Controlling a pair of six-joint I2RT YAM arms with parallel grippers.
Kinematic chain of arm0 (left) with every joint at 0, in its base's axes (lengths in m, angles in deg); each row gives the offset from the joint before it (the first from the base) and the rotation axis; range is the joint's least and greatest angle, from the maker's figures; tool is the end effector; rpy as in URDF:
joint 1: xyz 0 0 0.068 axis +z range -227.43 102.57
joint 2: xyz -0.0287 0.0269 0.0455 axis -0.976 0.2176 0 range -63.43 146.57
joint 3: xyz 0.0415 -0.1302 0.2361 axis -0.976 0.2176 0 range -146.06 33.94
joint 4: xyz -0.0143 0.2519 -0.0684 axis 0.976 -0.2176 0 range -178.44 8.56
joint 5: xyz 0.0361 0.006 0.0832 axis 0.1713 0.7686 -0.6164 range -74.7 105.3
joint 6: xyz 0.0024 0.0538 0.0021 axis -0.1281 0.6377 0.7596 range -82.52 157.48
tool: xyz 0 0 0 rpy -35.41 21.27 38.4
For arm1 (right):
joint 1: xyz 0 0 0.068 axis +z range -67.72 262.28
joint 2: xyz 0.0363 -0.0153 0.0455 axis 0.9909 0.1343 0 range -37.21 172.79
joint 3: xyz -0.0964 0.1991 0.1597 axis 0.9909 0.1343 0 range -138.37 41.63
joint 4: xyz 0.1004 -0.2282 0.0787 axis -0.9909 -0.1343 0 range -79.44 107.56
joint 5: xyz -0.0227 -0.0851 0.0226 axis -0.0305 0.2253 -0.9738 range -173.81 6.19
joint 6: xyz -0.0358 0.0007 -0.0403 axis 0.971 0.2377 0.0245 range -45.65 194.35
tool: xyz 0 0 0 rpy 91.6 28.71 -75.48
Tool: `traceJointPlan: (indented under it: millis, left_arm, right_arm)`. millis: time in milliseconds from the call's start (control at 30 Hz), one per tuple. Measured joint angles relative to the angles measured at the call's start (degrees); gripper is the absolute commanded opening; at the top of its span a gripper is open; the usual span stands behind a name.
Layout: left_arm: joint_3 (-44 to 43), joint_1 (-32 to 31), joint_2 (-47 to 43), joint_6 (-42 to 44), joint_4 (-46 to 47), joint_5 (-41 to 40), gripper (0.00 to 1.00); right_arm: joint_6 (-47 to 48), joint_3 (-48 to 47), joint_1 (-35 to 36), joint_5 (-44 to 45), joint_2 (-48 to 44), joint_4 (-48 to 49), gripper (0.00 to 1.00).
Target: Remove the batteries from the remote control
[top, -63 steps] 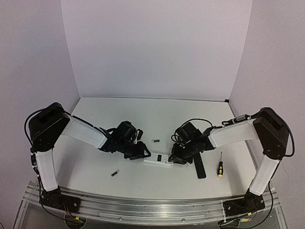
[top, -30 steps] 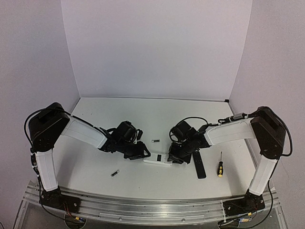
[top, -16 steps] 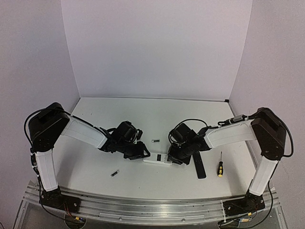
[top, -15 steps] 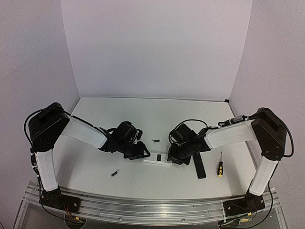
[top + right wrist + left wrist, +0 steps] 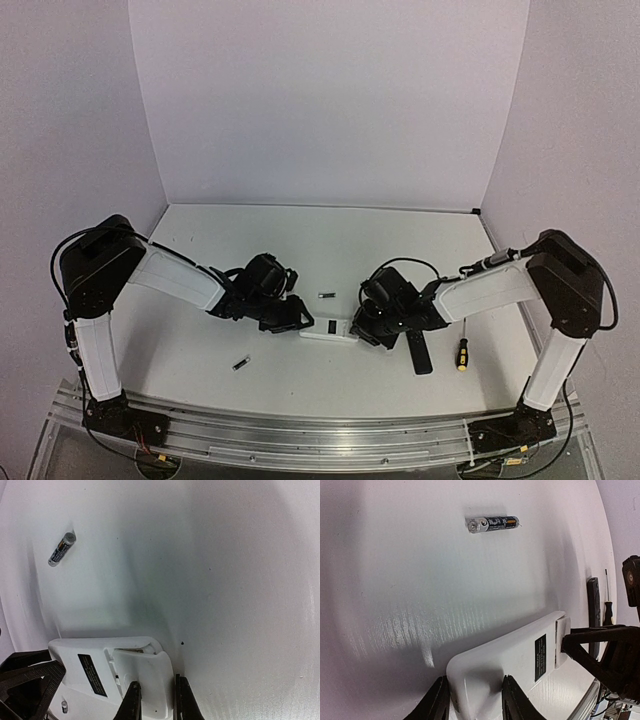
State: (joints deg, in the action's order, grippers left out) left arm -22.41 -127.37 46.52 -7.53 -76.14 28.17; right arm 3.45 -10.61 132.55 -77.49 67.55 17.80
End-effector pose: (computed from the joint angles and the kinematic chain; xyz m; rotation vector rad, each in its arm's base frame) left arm 0.2358 -0.2930 0.1189 0.2278 2.6431 -0.9458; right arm 0.2273 0.2674 0.1244 0.5208 2.5841 0.7129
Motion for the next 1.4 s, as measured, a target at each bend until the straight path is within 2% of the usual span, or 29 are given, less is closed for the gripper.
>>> traceJointPlan:
  millis: [333, 700, 1200, 1333, 1400]
  left_arm:
    - [-0.7, 0.0, 0.0, 0.2, -1.4, -1.1, 0.36]
    - [-1.1, 0.0, 0.1, 0.2, -1.9, -1.1, 0.36]
    - [-2.2, 0.1, 0.5, 0.1, -3.6, -1.0, 0.36]
    - [-2.6, 0.1, 0.6, 0.1, -4.4, -1.0, 0.36]
    - [-2.9, 0.1, 0.7, 0.0, -4.9, -1.0, 0.35]
  right_arm:
    - [6.6, -9.2, -0.5, -0.5, 3.4, -11.4, 0.0]
    - [15.4, -14.2, -1.3, -3.0, 6.2, -17.0, 0.0]
    - [17.3, -16.7, -1.9, -4.9, 8.3, -20.0, 0.0]
    - [18.2, -17.2, -1.9, -4.9, 8.8, -21.0, 0.04]
    - [18.3, -16.6, -2.0, -4.9, 8.8, -20.4, 0.02]
